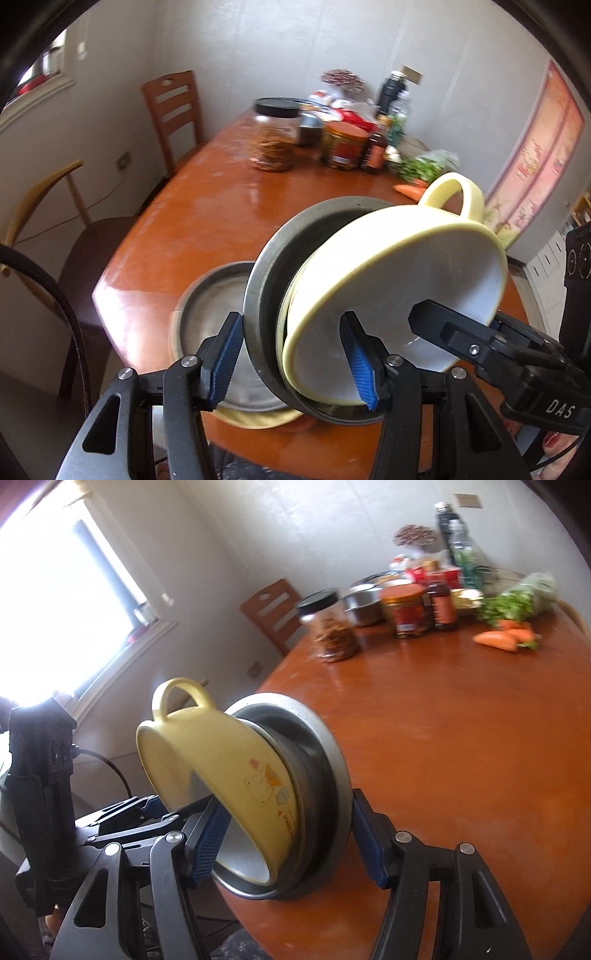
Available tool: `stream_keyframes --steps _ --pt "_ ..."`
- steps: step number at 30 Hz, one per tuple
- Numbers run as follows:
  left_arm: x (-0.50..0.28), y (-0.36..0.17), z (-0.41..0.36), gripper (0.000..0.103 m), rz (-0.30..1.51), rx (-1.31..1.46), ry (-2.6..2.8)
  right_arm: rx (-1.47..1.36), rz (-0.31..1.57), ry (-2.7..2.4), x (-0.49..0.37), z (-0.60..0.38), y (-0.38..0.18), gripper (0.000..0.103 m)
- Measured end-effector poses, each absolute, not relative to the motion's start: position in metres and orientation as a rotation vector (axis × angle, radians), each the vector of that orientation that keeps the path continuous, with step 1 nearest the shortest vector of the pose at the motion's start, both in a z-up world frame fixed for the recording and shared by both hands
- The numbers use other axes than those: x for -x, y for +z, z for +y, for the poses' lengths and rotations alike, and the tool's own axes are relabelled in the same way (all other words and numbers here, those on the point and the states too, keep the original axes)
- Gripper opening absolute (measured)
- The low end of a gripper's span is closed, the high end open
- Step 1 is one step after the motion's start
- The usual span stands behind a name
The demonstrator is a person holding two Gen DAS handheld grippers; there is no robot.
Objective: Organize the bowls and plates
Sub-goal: 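Lift the nested basin and bowls with the left gripper and carry them over the plate stack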
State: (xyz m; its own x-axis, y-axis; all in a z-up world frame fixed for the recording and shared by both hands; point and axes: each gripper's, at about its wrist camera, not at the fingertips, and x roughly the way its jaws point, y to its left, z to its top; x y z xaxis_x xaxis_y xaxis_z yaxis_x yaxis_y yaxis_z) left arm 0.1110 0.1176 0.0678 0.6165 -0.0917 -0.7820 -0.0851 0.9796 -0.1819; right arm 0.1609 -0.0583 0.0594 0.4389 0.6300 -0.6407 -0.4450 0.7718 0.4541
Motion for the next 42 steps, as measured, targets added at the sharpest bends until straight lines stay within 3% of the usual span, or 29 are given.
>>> stream_keyframes --steps 20,34,38,42 --pt "-0.112 0.046 0.174 0.054 0.981 0.233 0.101 -0.202 1.087 0.788 -0.192 0.023 0.013 0.066" --pt "-0.122 0.036 0.175 0.054 1.001 0.240 0.089 -0.220 1.103 0.778 -0.196 0.017 0.002 0.067" --pt "-0.119 0.043 0.171 0.047 0.971 0.243 0.049 -0.218 1.072 0.793 -0.195 0.018 0.006 0.068" --pt "-0.122 0.039 0.171 0.047 0.980 0.240 0.051 -0.195 1.050 0.790 -0.194 0.021 0.008 0.068"
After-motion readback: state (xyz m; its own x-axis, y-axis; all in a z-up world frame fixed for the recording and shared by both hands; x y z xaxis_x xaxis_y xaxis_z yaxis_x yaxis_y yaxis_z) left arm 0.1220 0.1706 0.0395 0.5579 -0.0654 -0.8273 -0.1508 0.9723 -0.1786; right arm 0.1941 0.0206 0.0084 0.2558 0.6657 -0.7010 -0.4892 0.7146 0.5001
